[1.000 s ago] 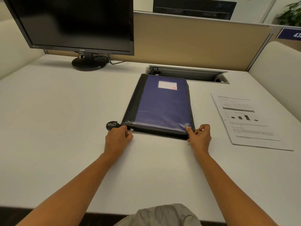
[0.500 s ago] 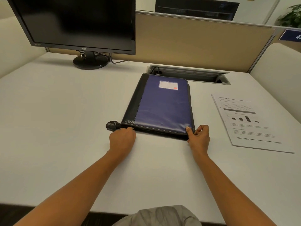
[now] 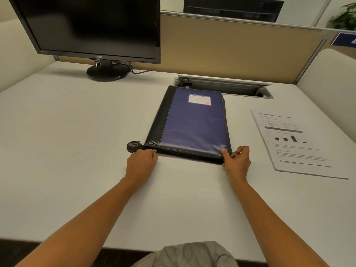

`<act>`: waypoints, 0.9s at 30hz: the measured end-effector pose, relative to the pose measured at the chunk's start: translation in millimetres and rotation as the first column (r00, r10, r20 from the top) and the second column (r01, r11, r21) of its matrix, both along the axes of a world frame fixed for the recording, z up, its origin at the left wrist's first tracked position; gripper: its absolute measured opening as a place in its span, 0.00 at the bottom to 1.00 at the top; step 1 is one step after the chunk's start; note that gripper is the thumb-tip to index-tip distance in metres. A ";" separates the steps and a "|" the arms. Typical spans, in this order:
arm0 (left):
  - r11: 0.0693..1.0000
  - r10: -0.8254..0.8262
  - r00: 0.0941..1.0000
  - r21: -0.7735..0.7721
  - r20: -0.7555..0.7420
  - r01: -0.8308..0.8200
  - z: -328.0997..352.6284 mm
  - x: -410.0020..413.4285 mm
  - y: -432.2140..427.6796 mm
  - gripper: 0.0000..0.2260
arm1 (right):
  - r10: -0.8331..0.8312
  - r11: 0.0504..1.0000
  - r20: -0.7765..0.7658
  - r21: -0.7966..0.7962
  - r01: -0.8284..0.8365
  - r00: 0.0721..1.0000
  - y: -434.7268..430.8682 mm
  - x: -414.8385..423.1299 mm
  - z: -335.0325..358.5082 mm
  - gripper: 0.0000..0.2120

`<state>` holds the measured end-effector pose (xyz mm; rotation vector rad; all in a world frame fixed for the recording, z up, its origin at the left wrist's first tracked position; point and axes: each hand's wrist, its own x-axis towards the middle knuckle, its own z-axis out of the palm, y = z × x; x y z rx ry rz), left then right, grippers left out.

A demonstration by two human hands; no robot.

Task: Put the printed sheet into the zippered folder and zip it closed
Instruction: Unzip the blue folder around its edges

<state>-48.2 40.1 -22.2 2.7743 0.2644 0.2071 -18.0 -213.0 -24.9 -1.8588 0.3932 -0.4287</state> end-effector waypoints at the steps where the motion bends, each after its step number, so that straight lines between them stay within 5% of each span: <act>1: 1.000 0.000 1.000 -0.006 0.003 0.000 0.5 0.3 0.4 0.14 | 0.000 1.000 0.000 0.001 0.000 1.000 0.1 0.0 -0.2 0.15; 21: 0.999 0.046 0.998 -0.012 0.036 -0.046 -1.5 -3.5 3.7 0.15 | 0.015 1.000 0.020 -0.005 -0.015 1.000 -0.8 -0.8 -1.1 0.15; 27: 0.982 -0.009 1.000 0.186 0.008 0.007 -7.9 -2.2 3.4 0.13 | 0.029 1.000 0.010 -0.005 -0.028 1.000 -0.5 -1.0 -2.2 0.14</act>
